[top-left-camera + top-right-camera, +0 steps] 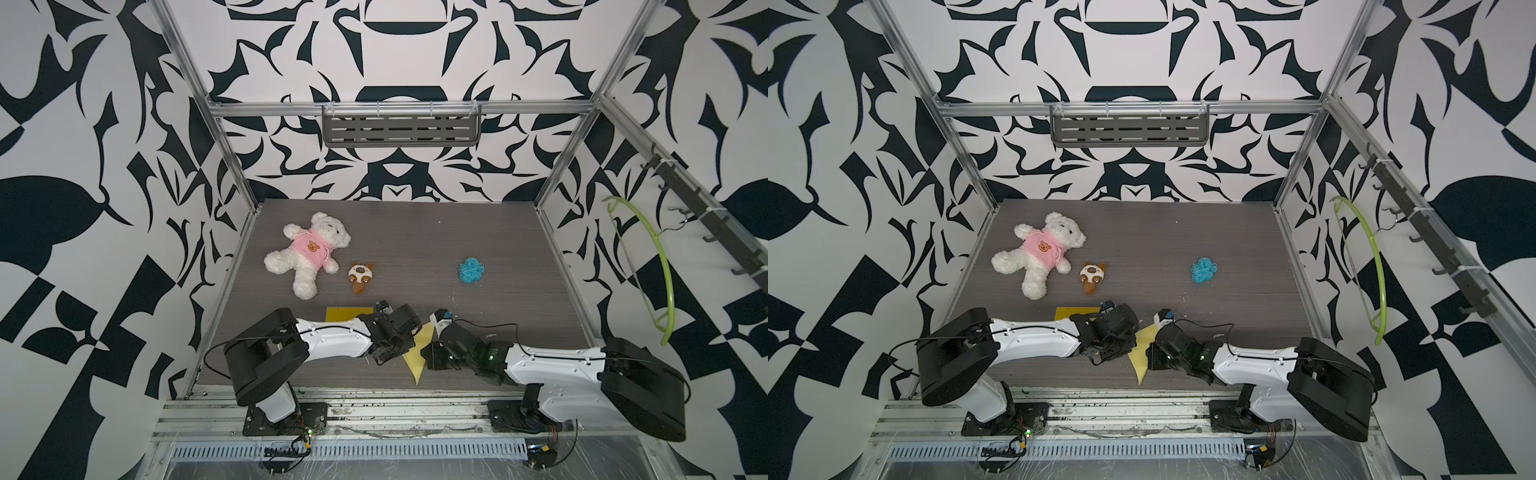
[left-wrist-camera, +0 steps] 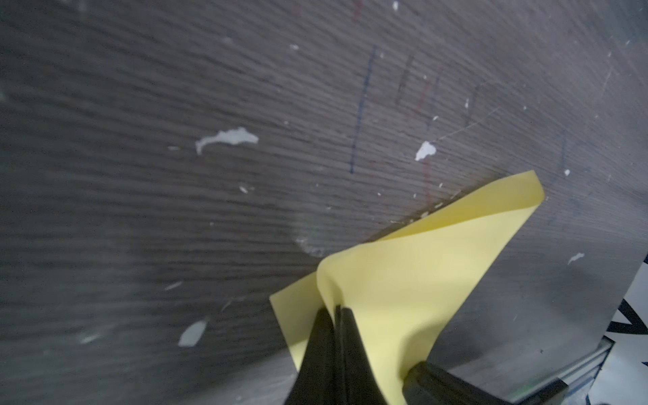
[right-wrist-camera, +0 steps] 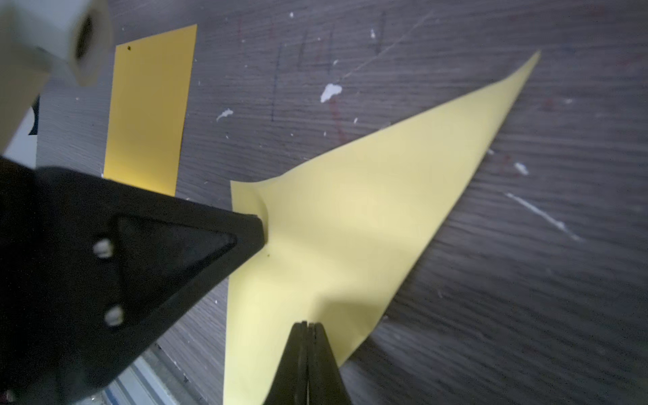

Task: Fold the square paper diagonally
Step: Fold the paper at the center of the board.

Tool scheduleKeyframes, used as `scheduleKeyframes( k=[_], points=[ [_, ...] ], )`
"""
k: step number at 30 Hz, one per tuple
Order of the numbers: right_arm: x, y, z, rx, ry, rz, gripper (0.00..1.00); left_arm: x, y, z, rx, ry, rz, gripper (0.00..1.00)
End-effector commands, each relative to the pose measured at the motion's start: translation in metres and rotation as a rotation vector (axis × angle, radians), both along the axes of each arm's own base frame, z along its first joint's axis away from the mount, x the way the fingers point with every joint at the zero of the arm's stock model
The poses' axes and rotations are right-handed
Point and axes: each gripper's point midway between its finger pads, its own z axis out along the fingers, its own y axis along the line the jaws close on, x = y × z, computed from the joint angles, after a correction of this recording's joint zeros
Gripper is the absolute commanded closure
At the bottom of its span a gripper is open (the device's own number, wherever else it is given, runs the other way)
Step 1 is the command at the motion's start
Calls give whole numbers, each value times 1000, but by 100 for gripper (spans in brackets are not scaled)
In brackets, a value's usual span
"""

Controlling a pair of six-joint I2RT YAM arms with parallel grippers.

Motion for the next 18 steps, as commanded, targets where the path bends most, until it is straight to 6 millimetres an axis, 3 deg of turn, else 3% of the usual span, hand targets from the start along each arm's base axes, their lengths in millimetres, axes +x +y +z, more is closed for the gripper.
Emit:
scheduleKeyframes(
  k=[1, 10, 14, 18],
  points=[
    [-5, -14, -14, -51, 15, -15, 92, -24, 31, -32, 153, 97, -21, 100],
    [-7, -21, -16, -94, 14, -10, 92, -24, 31, -31, 153, 95, -25, 100],
    [-5, -24, 1, -90, -18, -7, 91, -24, 29, -31, 152, 96, -29, 100],
    [-1, -12, 28, -22, -60, 10, 89, -24, 28, -33, 152, 101, -31, 100]
  ],
)
